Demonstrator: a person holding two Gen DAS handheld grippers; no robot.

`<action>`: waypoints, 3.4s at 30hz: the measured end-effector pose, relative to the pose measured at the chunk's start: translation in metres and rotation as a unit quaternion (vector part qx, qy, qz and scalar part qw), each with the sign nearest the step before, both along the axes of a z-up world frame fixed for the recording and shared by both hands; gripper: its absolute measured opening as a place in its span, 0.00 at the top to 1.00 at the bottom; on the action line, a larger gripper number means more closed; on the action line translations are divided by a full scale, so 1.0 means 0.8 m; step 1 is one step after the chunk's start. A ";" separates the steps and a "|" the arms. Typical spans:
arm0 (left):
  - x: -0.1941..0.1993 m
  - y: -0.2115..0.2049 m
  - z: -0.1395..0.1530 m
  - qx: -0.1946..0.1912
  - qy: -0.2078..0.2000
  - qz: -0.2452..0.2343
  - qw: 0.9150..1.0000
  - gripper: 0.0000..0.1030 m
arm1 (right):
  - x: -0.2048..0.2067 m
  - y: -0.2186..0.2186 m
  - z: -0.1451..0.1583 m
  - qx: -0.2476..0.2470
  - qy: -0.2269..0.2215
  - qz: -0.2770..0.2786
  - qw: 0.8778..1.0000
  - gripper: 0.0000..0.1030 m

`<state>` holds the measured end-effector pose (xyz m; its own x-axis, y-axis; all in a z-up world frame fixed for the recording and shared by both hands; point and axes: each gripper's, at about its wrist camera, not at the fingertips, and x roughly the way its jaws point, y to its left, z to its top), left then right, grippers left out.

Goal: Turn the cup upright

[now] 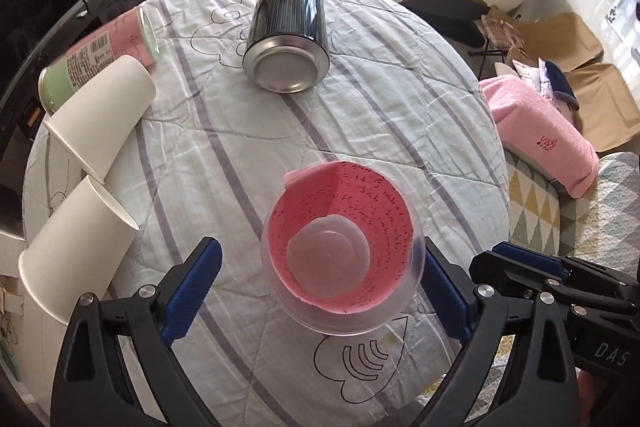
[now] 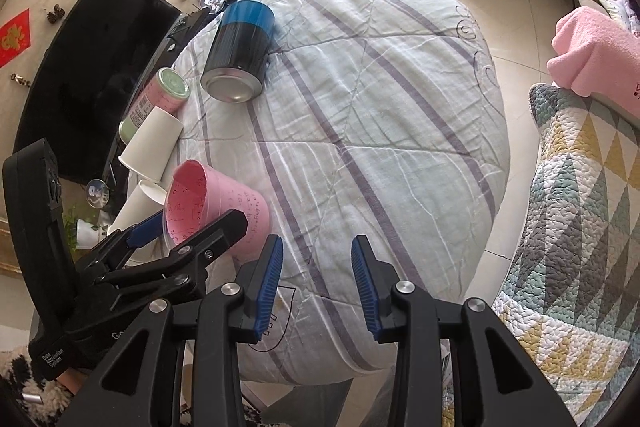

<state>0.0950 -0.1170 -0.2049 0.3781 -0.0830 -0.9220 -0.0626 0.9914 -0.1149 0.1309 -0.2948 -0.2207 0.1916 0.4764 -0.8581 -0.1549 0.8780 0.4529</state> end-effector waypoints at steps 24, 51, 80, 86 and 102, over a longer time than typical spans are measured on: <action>-0.042 0.022 0.134 0.009 -0.094 -0.040 0.995 0.05 | -0.055 0.000 0.122 -0.036 -0.089 -0.036 0.995 0.52; -0.082 0.075 0.215 0.027 -0.192 -0.032 0.980 0.03 | -0.102 0.068 0.184 -0.088 -0.179 -0.003 0.980 0.41; -0.103 0.080 0.284 0.039 -0.325 -0.041 0.944 0.00 | -0.105 0.079 0.239 -0.107 -0.286 -0.011 0.952 0.41; -0.104 0.080 0.284 0.037 -0.331 -0.043 0.942 0.00 | -0.107 0.082 0.242 -0.111 -0.294 -0.007 0.949 0.41; -0.109 0.082 0.283 0.041 -0.332 -0.037 0.942 0.00 | -0.113 0.081 0.248 -0.111 -0.309 -0.007 0.944 0.41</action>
<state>0.0080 -0.0514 0.0216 0.8694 -0.0705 -0.4891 0.0658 0.9975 -0.0268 0.0403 -0.2297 -0.0221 0.6941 0.2913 -0.6584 -0.3167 0.9448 0.0841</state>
